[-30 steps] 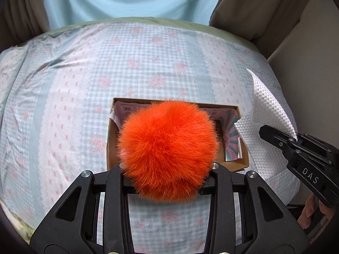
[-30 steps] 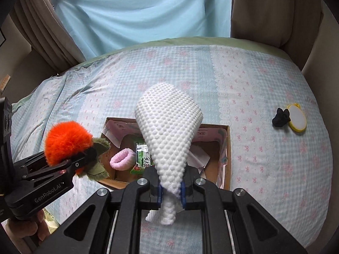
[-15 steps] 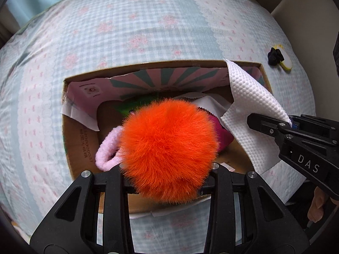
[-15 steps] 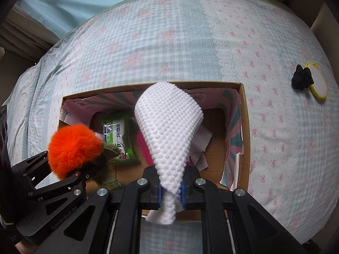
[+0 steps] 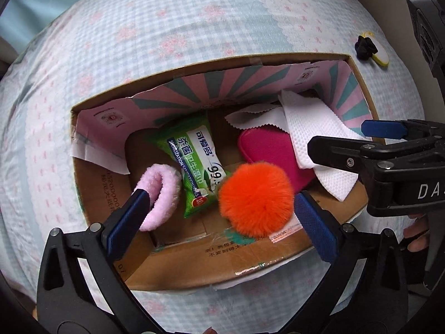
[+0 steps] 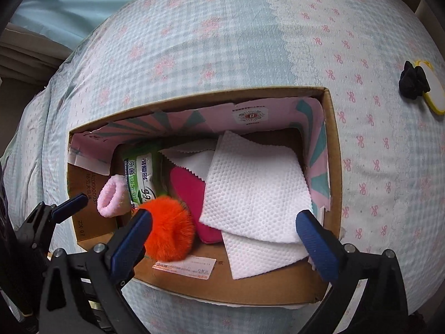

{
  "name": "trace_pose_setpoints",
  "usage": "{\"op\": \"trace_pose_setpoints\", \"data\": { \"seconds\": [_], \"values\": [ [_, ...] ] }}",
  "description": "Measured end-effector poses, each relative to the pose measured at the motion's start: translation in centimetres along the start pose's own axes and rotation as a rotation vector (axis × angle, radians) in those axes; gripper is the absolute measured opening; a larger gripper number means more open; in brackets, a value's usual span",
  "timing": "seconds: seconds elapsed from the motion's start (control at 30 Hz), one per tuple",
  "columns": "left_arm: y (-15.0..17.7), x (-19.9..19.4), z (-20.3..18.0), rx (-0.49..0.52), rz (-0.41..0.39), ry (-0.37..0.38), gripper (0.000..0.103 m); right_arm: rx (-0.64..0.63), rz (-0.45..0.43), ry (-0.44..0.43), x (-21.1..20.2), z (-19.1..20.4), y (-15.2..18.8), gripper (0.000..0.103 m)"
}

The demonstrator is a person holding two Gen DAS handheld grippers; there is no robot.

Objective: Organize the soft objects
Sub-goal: 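Carry pompom and white towel into the box and open both tools, then lift both tools from the box toward the black scrunchie and mesh sponge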

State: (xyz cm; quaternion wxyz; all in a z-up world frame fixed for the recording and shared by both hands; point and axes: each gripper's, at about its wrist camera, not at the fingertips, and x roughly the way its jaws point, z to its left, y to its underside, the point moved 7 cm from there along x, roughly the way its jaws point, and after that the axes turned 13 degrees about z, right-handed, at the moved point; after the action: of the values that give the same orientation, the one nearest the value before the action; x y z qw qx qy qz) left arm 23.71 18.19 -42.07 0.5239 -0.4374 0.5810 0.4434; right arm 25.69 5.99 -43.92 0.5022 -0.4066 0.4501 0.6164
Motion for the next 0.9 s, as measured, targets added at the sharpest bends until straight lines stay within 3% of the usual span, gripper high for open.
{"op": "trace_pose_setpoints", "data": {
  "seconds": [0.43,0.7,0.9],
  "values": [
    [1.7,-2.4,0.6,-0.053,-0.042,-0.001,0.103,-0.014,-0.071,-0.015,-2.5,0.4,1.9,0.103],
    [3.6,-7.0,0.7,-0.090,-0.131,-0.010,0.103,-0.061,-0.165,0.009,-7.0,1.9,3.7,0.103],
    [5.7,-11.6,0.6,-0.131,-0.216,-0.010,0.103,-0.109,-0.291,0.073,-12.7,2.9,6.5,0.103]
  ]
}}
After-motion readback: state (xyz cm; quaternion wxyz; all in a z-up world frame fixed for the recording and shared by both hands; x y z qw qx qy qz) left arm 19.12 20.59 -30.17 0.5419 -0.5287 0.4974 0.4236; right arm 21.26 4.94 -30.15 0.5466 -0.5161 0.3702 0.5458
